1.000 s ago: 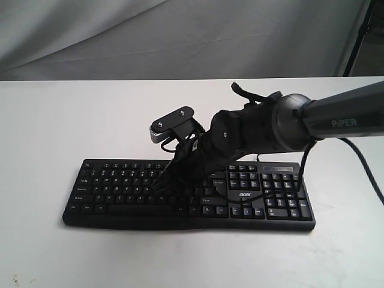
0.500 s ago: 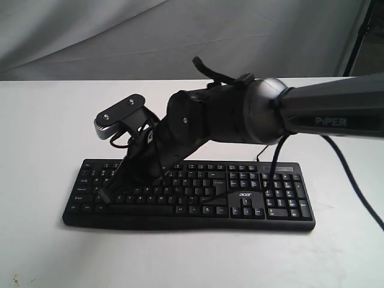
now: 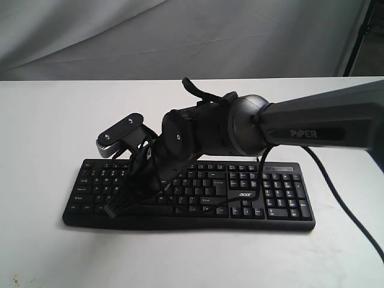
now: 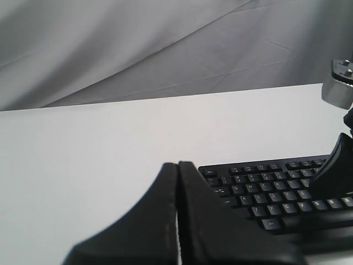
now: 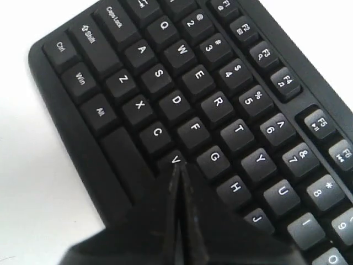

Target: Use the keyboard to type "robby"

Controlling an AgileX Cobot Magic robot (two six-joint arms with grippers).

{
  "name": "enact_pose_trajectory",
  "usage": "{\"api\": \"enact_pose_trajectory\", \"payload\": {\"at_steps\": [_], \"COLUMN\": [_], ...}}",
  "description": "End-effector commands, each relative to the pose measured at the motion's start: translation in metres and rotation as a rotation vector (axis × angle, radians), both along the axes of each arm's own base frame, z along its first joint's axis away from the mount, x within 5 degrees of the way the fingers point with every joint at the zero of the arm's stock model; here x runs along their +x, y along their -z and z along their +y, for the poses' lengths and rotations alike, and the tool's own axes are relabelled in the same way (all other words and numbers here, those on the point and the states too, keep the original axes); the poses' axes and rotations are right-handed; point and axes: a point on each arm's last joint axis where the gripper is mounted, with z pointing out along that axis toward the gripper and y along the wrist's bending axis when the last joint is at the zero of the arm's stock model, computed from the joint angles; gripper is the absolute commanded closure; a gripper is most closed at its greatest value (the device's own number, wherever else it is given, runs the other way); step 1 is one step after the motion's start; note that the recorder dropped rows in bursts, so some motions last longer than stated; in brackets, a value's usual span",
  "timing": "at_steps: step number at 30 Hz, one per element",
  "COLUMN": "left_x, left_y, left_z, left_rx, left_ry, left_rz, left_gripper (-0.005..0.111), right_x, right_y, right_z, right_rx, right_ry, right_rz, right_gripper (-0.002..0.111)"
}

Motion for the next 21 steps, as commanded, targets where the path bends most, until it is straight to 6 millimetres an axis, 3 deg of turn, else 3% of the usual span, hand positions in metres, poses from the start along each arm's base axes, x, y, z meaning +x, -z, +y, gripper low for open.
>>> {"api": "enact_pose_trajectory", "payload": {"at_steps": [1, 21], "left_x": [0.0, 0.0], "left_y": [0.0006, 0.0006], "left_z": [-0.0003, -0.0003], "left_rx": [0.001, 0.001], "left_ry": [0.006, 0.006], "left_rz": [-0.007, -0.007], "left_gripper": [0.107, 0.107], "right_x": [0.0025, 0.0056], "right_y": [0.0002, 0.0092], "right_z": [-0.0027, -0.0025], "right_rx": [-0.007, 0.0], "right_ry": [-0.007, 0.01], "right_rz": [-0.025, -0.017], "right_gripper": [0.108, 0.108]}}
